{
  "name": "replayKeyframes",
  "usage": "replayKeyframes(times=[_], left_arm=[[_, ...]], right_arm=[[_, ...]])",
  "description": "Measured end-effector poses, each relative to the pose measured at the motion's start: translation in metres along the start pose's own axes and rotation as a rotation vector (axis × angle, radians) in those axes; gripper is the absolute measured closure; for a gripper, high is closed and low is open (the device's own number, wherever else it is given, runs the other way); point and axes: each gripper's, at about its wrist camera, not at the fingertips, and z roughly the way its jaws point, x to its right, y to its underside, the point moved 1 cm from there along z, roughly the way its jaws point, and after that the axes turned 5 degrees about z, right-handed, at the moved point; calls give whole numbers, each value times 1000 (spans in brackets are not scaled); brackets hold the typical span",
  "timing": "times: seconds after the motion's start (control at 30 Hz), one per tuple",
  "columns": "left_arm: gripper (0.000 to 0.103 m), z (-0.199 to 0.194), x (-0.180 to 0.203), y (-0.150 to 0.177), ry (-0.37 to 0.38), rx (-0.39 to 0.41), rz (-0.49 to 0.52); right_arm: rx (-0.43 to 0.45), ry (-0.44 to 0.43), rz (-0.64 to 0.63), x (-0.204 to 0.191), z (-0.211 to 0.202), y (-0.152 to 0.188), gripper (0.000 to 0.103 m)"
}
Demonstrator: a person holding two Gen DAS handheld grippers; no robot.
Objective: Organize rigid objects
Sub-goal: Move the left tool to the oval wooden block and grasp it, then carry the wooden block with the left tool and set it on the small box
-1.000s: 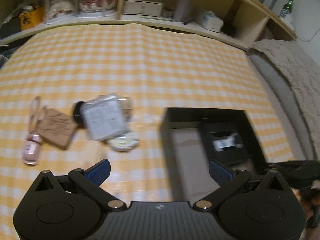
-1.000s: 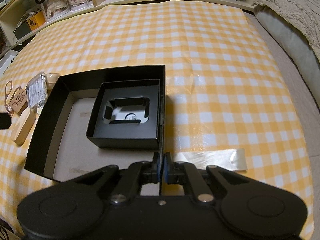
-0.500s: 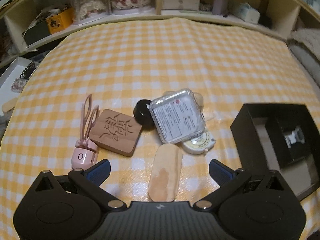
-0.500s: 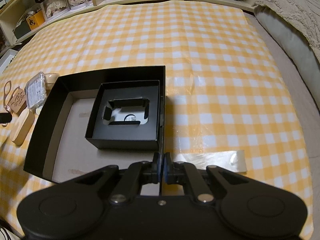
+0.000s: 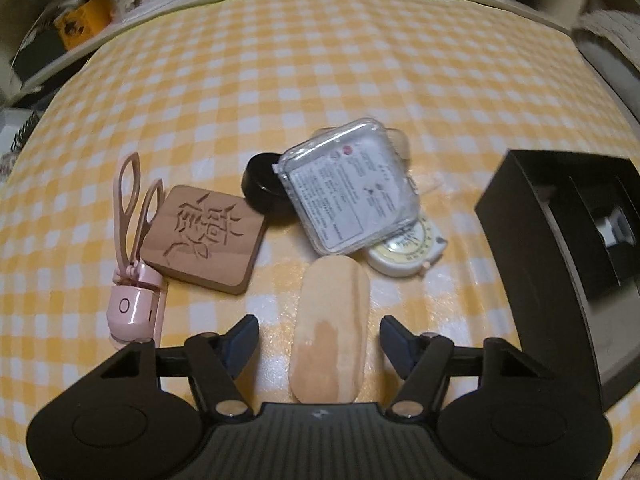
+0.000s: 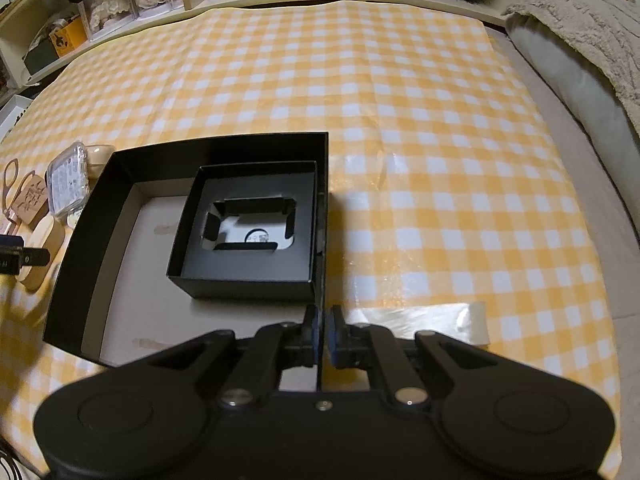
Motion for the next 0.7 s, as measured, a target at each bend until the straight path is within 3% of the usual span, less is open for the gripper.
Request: replayKeyframes(times=[0.17,0.2,0.47,0.7], left_arm=[[53,9,-5,2,3,-20,-43],[63,9,-5,1,5,-16,-49],[63,-2,-23,10,131,-24,-278],[63,-41,-12,10,230,122,-299]], right_arm=[[-1,-1,-2,1,0,0,94],[0,0,-2,1,0,0,94],[-8,9,0,1,3,0,94],[-11,10,-1,-2,3,0,94]])
